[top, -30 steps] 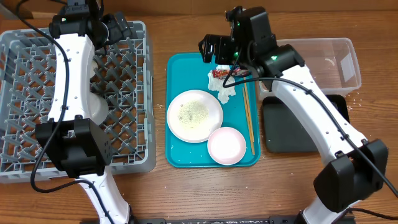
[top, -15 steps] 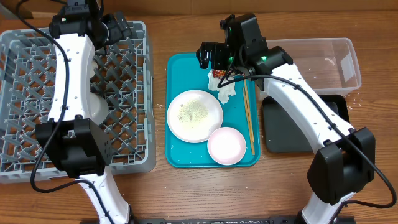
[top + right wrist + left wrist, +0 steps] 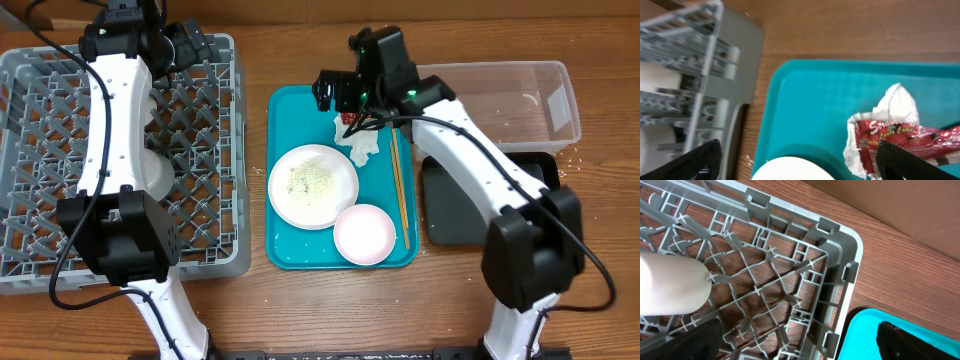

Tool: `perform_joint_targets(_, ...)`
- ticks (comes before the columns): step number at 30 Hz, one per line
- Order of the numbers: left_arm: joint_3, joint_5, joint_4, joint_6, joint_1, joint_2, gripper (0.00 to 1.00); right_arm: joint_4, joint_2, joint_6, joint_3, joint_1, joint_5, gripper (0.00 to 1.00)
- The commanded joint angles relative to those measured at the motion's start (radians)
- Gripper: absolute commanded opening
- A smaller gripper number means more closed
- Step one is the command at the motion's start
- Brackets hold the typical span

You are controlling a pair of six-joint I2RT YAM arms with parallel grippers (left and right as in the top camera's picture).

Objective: Sort waste into correct bins and load items into the dishwasher
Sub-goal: 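Lower the right gripper and grasp the red snack wrapper, then lift the red wrapper off the tray with the right gripper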

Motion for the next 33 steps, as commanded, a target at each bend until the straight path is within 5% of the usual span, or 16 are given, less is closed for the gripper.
perform_joint_targets(1,0.012,-0.007,0.003,-0.017,0.003,-0.015,1.0,0.011,0.018,0.005,-0.003,0.016,0.011,1.0)
perform_joint_targets(33,0.012,-0.007,0.003,-0.017,0.003,-0.015,1.0,0.013,0.029,0.005,-0.003,0.072,0.082,1.0)
